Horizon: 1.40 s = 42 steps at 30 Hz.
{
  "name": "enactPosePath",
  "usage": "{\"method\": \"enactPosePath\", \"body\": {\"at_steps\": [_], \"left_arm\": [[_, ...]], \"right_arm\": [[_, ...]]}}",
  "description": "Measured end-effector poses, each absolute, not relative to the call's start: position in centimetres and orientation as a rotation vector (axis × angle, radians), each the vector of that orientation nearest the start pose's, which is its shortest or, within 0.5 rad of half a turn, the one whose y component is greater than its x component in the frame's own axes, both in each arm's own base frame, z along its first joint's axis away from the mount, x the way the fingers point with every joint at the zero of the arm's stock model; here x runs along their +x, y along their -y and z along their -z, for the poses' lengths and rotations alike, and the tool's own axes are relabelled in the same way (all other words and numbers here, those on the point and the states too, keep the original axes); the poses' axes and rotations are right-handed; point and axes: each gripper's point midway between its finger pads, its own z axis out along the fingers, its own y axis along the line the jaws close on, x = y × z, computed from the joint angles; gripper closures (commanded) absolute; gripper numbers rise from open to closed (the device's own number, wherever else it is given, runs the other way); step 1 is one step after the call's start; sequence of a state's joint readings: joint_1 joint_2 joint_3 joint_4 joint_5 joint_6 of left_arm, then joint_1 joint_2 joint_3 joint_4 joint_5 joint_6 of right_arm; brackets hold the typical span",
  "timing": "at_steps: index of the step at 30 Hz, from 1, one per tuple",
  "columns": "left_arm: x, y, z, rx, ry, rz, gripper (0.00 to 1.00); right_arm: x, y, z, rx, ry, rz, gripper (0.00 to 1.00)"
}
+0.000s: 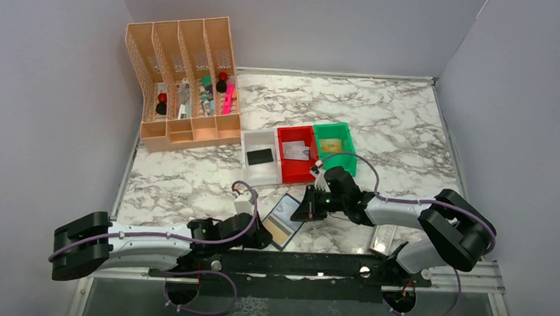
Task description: Take the credit cards out of the card holder
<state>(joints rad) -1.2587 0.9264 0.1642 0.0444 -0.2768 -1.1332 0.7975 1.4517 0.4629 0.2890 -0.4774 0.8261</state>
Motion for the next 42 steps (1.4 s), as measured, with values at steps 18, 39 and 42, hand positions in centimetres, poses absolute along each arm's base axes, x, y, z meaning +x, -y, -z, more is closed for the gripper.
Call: {"method": "enactPosePath", "body": {"at_steps": [18,39,42], "left_arm": [[9.1,24.3,-2.1,0.017,-2.426,0.913,1.00],[9.2,24.5,-1.9,0.057,-2.427,0.890,1.00],[9.2,24.5,-1.9,0.061,-2.427,0.888,1.00]], "right_arm": [[12.7,-32.9,-2.6,-0.608,-2.587,-1.326,0.68],[11.4,-32.6,-2.5,-0.576,-2.611,-1.408,0.81],[11.5,-32.5,-2.3,-0.576,-2.618,-1.376,0.91]]}}
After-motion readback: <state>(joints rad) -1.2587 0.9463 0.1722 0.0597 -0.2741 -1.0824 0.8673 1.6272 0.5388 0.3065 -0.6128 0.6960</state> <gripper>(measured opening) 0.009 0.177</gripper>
